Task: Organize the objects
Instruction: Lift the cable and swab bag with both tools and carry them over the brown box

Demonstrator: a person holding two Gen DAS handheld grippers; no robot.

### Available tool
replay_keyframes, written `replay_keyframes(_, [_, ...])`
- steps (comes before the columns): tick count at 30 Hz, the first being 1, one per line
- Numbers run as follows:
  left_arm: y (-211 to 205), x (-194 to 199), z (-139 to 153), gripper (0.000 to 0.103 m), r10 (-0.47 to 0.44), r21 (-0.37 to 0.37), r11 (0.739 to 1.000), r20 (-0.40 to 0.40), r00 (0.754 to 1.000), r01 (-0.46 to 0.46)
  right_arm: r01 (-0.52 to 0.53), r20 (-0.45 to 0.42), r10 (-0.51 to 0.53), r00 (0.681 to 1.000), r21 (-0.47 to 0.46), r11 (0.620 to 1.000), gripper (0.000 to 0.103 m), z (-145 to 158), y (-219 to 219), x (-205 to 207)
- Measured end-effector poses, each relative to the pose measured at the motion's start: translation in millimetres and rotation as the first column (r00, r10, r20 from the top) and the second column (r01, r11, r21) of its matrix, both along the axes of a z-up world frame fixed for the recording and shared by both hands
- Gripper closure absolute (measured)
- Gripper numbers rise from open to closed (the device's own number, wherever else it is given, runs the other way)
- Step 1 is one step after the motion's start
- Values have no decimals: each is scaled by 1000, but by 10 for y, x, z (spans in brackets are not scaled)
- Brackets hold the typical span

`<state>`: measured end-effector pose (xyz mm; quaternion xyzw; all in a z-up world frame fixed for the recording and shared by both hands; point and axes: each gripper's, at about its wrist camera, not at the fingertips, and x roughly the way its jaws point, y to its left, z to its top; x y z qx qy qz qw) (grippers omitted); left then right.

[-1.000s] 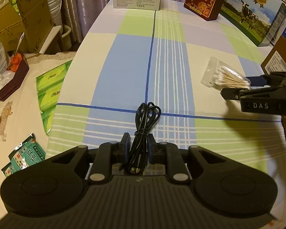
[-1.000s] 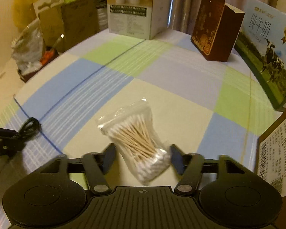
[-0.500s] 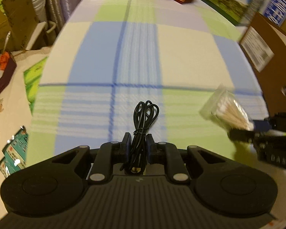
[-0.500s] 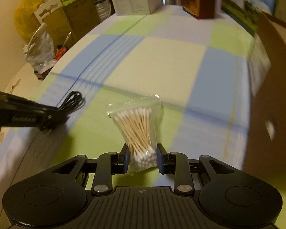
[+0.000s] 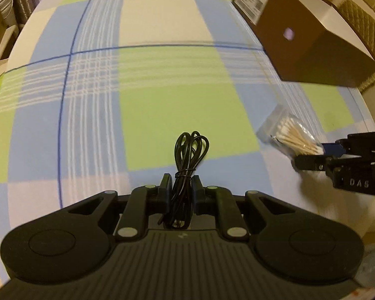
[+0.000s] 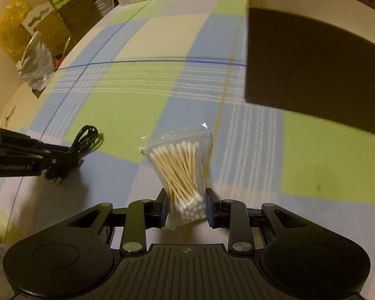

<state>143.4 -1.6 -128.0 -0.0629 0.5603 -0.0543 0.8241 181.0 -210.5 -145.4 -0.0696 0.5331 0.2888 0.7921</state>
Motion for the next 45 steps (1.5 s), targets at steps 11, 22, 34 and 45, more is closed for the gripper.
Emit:
replay_keyframes(11, [-191, 20, 12, 84, 19, 65, 998, 5, 1000, -19, -51, 71, 50, 996, 20, 999, 49, -6, 37, -69])
replay_keyframes(22, [-332, -24, 71, 93, 41, 77, 996, 6, 999, -42, -103, 82, 100, 992, 29, 994, 82, 37, -52, -123])
replay_keyframes(34, [-626, -64, 309, 93, 22, 59, 998, 77, 997, -27, -46, 92, 37, 995, 105, 993, 82, 335, -444, -93])
replay_keyframes(45, [-949, 11, 576, 93, -4, 47, 999, 144, 990, -3, -20, 121, 2, 993, 147, 989, 82, 552, -770, -35])
